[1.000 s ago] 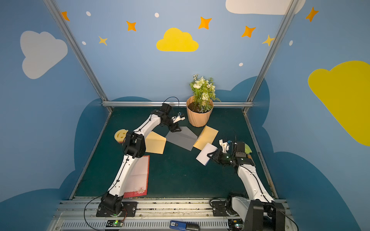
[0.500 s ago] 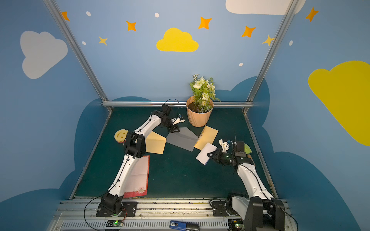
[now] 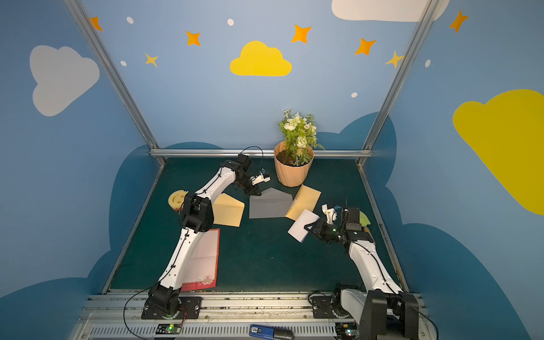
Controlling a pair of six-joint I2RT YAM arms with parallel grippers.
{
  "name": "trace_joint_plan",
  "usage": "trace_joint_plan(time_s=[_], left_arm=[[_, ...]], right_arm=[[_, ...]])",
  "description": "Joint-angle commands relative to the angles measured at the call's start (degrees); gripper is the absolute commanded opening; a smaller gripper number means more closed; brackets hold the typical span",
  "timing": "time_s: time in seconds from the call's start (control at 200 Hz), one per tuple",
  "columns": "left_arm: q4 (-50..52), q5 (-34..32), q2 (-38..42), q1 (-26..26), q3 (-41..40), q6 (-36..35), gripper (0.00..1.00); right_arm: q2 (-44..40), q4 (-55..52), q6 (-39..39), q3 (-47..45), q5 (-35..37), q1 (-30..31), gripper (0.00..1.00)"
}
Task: Fold the letter paper in half and place it into the envelope
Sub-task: Pick up the envelope from the center of the board, then place the letter paper in the envelope.
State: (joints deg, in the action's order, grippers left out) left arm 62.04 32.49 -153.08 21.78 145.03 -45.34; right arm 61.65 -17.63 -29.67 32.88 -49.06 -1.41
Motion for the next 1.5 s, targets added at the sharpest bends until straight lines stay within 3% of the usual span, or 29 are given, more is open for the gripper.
trace_joint_plan(time_s=[0.0,0.135,0.38,0.766,0.976,1.166,1.312,1.497], left_arm=[[7.82,1.29,5.22,0.29,-3.02,5.31,0.04],[4.07,-0.11,11.79,1.37,-15.18,9.75,0.04],[-21.78,-5.86,28.38,3.27,-43.92,19.37,0.04],[-48.86,-10.61,50.52,5.30,-72.38,16.82,0.04],[-54.52,-2.95,59.03,5.39,-81.83,9.98,0.04],[-46.70,-2.54,59.89,5.46,-79.12,4.94,0.04],[-44.56,-2.18,60.23,4.92,-79.37,1.96,0.04],[-43.02,1.83,62.15,3.03,-80.76,-2.09,0.04]], right_arm=[[0.22,1.04,0.57,2.18,-1.08,0.01,0.00],[1.09,1.01,1.32,2.56,-1.21,0.64,0.00],[1.50,0.78,1.64,3.36,0.31,2.94,0.00],[1.98,-5.64,6.41,8.86,3.66,5.93,0.00],[2.87,-15.57,14.81,16.81,6.99,9.47,0.00],[2.77,-26.98,24.71,26.60,18.60,16.09,0.00],[2.53,-30.57,30.52,31.44,27.09,22.94,0.00],[1.81,-31.44,43.96,34.40,34.28,33.27,0.00]])
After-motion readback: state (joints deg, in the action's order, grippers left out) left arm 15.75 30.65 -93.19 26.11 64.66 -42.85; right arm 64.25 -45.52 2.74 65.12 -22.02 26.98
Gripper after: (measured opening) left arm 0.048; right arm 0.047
